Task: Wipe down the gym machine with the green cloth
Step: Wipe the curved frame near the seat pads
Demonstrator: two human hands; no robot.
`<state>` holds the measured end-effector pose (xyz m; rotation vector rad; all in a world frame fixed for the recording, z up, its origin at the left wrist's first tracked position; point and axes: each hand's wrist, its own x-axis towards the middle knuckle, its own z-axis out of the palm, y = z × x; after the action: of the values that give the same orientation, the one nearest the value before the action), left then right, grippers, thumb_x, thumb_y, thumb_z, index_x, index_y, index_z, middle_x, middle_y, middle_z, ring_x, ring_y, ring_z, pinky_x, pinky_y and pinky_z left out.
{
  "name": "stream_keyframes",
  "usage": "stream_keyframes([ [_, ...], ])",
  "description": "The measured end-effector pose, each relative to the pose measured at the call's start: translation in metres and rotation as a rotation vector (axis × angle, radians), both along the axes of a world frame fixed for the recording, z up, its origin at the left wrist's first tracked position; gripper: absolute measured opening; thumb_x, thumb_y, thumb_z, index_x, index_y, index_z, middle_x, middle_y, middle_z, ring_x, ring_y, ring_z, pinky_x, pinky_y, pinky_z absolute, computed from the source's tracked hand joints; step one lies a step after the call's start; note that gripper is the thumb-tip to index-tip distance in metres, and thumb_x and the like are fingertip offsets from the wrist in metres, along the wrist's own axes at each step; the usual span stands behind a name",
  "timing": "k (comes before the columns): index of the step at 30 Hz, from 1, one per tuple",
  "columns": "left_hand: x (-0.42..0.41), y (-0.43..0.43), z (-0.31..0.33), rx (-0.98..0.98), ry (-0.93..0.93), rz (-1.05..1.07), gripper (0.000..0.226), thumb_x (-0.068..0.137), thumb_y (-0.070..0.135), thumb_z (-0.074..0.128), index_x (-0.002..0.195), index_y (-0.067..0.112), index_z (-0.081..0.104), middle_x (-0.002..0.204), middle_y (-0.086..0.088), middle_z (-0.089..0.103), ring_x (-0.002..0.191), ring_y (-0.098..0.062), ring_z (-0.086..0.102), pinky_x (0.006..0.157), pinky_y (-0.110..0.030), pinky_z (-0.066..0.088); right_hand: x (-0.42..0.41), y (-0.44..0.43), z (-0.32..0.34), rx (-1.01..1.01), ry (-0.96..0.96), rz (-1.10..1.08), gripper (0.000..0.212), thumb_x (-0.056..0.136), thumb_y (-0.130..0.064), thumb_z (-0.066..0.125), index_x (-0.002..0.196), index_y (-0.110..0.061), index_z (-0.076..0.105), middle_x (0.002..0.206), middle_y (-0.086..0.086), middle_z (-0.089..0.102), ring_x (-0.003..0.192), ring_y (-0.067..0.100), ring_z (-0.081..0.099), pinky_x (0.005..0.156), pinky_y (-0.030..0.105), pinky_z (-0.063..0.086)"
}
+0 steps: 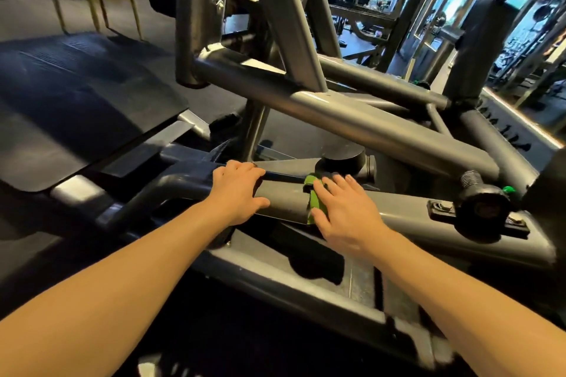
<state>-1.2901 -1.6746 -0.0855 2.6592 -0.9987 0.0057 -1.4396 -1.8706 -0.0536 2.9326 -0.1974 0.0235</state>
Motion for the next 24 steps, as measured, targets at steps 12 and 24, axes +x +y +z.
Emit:
stream_keyframes([
  [12,0.026,0.015,-0.01,0.058,0.12,0.118,0.079,0.083,0.075,0.062,0.147,0.03,0.048,0.148,-0.002,0.048,0.139,-0.03,0.037,0.11,-0.048,0.03,0.005,0.012,-0.028,0.002,-0.198,0.116,0.054,0.095,-0.031,0.064,0.145,-0.012,0.055,0.148,0.01,0.054,0.143,0.033,0.044,0.12,0.051,0.033],
  [24,0.03,0.035,-0.014,0.05,0.125,0.066,0.063,0.094,0.057,0.061,0.149,0.032,0.044,0.148,-0.002,0.049,0.137,-0.03,0.037,0.111,-0.05,0.029,-0.004,0.008,-0.02,0.04,-0.309,0.207,0.043,0.095,-0.032,0.058,0.133,-0.015,0.066,0.138,0.006,0.065,0.131,0.029,0.057,0.119,0.044,0.032],
])
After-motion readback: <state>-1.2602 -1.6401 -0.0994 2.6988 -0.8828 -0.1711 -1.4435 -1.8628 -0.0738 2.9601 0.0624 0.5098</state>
